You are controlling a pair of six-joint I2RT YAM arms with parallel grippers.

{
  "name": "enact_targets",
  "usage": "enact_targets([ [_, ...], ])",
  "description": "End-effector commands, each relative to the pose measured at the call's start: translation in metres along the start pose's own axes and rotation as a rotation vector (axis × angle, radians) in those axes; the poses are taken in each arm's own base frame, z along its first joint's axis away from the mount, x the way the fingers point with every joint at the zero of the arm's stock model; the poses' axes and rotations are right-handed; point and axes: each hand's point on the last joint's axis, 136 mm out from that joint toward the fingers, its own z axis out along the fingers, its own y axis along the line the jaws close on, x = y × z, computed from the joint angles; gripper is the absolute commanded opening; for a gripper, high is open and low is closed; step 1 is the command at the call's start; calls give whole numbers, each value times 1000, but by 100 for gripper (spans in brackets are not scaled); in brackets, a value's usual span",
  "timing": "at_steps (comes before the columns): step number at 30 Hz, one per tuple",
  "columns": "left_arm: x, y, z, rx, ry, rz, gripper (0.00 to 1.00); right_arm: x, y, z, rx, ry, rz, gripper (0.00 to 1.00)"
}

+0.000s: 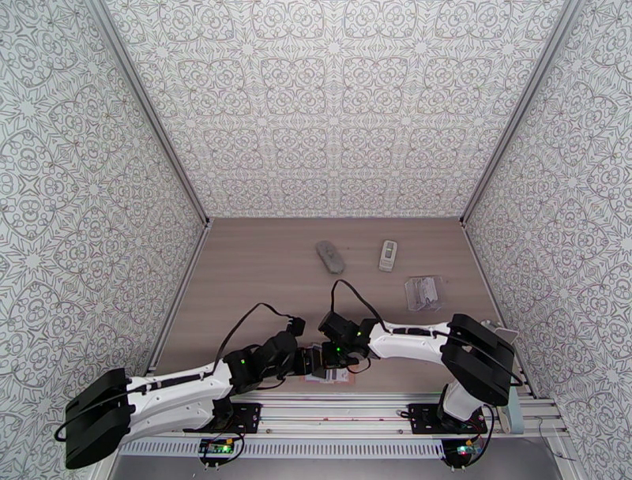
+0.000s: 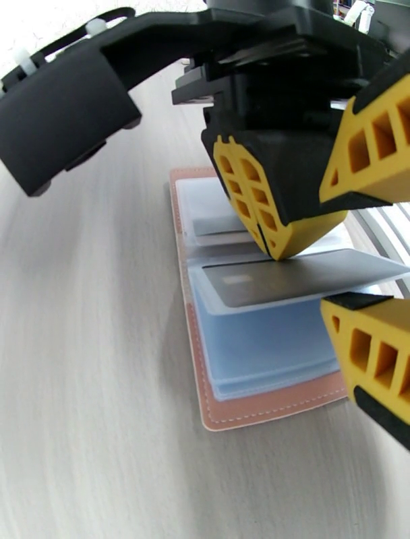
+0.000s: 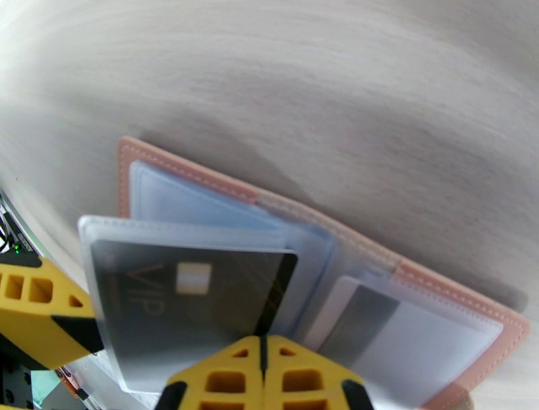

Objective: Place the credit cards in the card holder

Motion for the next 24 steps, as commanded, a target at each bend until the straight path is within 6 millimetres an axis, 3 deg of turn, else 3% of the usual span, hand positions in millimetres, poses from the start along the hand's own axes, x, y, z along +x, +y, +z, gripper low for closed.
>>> enact_targets([
  [1,-2,-2,-4,-22,-5,14,41,-1,4,1,-3,-8,-9,0],
  [24,-4,-3,-7,-46,-5,26,42,-2,4,1,4,-6,-14,0],
])
